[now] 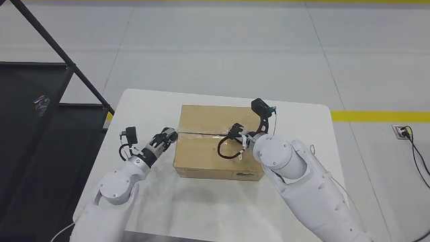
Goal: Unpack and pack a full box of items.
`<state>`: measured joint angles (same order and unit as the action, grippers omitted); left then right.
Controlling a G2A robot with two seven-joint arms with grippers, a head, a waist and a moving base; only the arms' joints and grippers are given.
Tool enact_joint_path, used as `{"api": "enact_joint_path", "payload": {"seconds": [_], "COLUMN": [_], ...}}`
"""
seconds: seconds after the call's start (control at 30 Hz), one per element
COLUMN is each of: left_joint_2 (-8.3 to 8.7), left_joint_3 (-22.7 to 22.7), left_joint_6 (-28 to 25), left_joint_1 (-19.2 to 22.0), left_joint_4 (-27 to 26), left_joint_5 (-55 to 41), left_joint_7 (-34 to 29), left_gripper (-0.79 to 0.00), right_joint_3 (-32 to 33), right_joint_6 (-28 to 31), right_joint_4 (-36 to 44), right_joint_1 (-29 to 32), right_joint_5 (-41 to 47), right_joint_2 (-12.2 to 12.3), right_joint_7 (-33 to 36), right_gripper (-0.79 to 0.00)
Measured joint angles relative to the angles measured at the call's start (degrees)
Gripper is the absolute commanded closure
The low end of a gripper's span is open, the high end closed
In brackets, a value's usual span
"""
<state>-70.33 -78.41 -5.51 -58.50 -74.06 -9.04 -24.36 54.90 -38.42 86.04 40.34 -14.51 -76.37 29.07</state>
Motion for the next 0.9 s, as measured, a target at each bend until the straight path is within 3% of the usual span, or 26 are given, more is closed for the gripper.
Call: {"api": "enact_joint_path", "payload": {"seconds": [0.57,0.9], "left_joint_2": [-0.46,-1.08], "left_joint_3": [1.1,2.8], "left_joint_6": [-1.0,-2.7], "left_joint_1": [1.3,3.2], "left_joint_4": [4.2,7.3], "left_joint_5": [-1.3,-2.2], "left_joint_7": [0.2,0.8], "left_gripper": [0.0,0.0], "right_joint_3": [-0.7,-2.1], "right_joint_6": [0.5,5.3], "right_joint_4": [-0.9,-5.6], "right_joint_1": [-0.8,-3.3], "right_joint_5": [-0.4,5.8], "right_joint_2": [-0.9,-2.9], "right_joint_7": [1.3,-0.7], "right_gripper": [0.0,0.0]}}
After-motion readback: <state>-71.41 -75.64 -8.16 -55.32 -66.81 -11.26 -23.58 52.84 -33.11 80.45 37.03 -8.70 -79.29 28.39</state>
